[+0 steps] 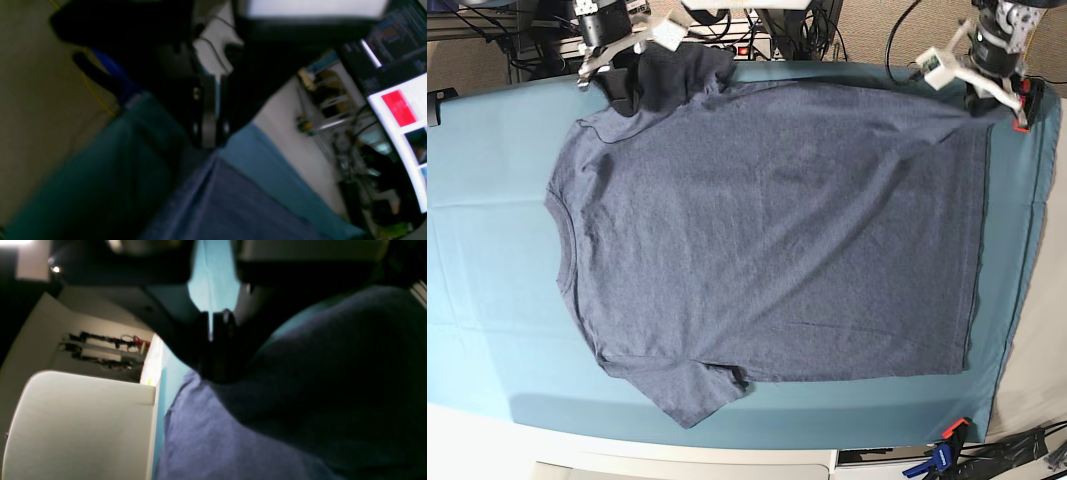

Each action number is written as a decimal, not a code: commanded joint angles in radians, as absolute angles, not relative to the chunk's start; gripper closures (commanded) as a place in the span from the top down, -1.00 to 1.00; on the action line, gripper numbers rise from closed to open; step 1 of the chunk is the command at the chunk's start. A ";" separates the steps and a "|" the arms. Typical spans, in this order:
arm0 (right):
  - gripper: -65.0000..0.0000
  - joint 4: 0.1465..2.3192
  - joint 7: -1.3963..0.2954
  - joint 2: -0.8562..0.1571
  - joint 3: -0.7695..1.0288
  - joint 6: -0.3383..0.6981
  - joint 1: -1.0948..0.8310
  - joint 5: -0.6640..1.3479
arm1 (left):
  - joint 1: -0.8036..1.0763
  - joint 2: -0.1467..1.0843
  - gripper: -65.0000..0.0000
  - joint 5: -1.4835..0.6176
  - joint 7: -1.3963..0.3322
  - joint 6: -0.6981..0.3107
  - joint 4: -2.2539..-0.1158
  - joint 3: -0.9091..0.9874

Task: Fold the T-shirt properly
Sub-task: 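Lift the sleeve-side edge with both grippers and fold it over the shirt body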

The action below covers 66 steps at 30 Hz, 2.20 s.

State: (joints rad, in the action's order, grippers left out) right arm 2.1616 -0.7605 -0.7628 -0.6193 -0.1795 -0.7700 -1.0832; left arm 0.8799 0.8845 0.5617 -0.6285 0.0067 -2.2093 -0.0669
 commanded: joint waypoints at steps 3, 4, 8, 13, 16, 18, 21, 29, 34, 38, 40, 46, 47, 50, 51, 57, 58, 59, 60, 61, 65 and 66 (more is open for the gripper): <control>-1.00 2.180 -0.742 -0.761 -0.526 -0.177 -0.750 -1.021 | 0.818 0.899 -1.00 0.520 -0.621 0.024 -2.226 -0.061; -1.00 2.180 -0.728 -0.754 -0.491 -0.164 -0.740 -0.994 | 0.796 0.898 -1.00 0.501 -0.616 0.014 -2.226 -0.061; -1.00 2.180 -0.674 -0.717 -0.388 -0.111 -0.686 -0.888 | 0.721 0.898 -1.00 0.421 -0.601 -0.033 -2.225 -0.061; -1.00 2.179 -0.654 -0.671 -0.352 -0.046 -0.593 -0.772 | 0.657 0.899 -1.00 0.376 -0.586 -0.054 -2.222 -0.061; -1.00 2.177 -0.650 -0.635 -0.352 -0.027 -0.546 -0.731 | 0.627 0.901 -1.00 0.340 -0.575 -0.053 -2.215 -0.061; -1.00 2.171 -0.646 -0.607 -0.352 -0.022 -0.522 -0.723 | 0.606 0.901 -1.00 0.327 -0.570 -0.054 -2.199 -0.061; -1.00 2.132 -0.644 -0.572 -0.352 -0.022 -0.486 -0.722 | 0.580 0.901 -1.00 0.324 -0.553 -0.061 -2.168 -0.061; -1.00 1.911 -0.613 -0.497 -0.352 -0.023 -0.370 -0.710 | 0.484 0.917 -1.00 0.239 -0.529 -0.107 -2.090 -0.061; -1.00 1.839 -0.602 -0.464 -0.352 -0.023 -0.295 -0.669 | 0.426 0.917 -1.00 0.209 -0.505 -0.125 -2.025 -0.061; -1.00 1.784 -0.601 -0.446 -0.352 -0.024 -0.238 -0.669 | 0.373 0.917 -1.00 0.176 -0.500 -0.150 -1.986 -0.061; -1.00 1.755 -0.600 -0.440 -0.352 -0.024 -0.212 -0.660 | 0.349 0.917 -1.00 0.150 -0.499 -0.159 -1.973 -0.061; -1.00 1.716 -0.589 -0.437 -0.352 -0.024 -0.160 -0.635 | 0.318 0.916 -1.00 0.136 -0.496 -0.159 -1.961 -0.061; -1.00 1.716 -0.585 -0.437 -0.352 -0.023 -0.157 -0.635 | 0.318 0.916 -1.00 0.123 -0.496 -0.159 -1.961 -0.061; -1.00 1.716 -0.566 -0.437 -0.352 -0.023 -0.146 -0.620 | 0.318 0.915 -1.00 0.107 -0.497 -0.159 -1.961 -0.061; -1.00 1.716 -0.562 -0.437 -0.352 -0.023 -0.142 -0.616 | 0.318 0.914 -1.00 0.107 -0.496 -0.159 -1.961 -0.061; -1.00 1.703 -0.541 -0.438 -0.352 -0.023 -0.110 -0.612 | 0.318 0.914 -1.00 0.107 -0.497 -0.159 -1.961 -0.061; -1.00 1.702 -0.541 -0.438 -0.352 -0.023 -0.104 -0.612 | 0.318 0.914 -1.00 0.107 -0.496 -0.159 -1.961 -0.061; -1.00 1.700 -0.539 -0.438 -0.352 -0.023 -0.098 -0.605 | 0.318 0.914 -1.00 0.107 -0.496 -0.159 -1.961 -0.061; -1.00 1.700 -0.536 -0.438 -0.352 -0.023 -0.096 -0.596 | 0.318 0.914 -1.00 0.107 -0.496 -0.159 -1.961 -0.061; -1.00 1.700 -0.530 -0.437 -0.352 -0.023 -0.094 -0.590 | 0.318 0.914 -1.00 0.106 -0.496 -0.159 -1.961 -0.061; -1.00 1.700 -0.509 -0.438 -0.352 -0.023 -0.094 -0.583 | 0.318 0.914 -1.00 0.084 -0.478 -0.159 -1.961 -0.061; -1.00 1.700 -0.508 -0.438 -0.352 -0.023 -0.094 -0.583 | 0.318 0.914 -1.00 0.084 -0.468 -0.159 -1.961 -0.061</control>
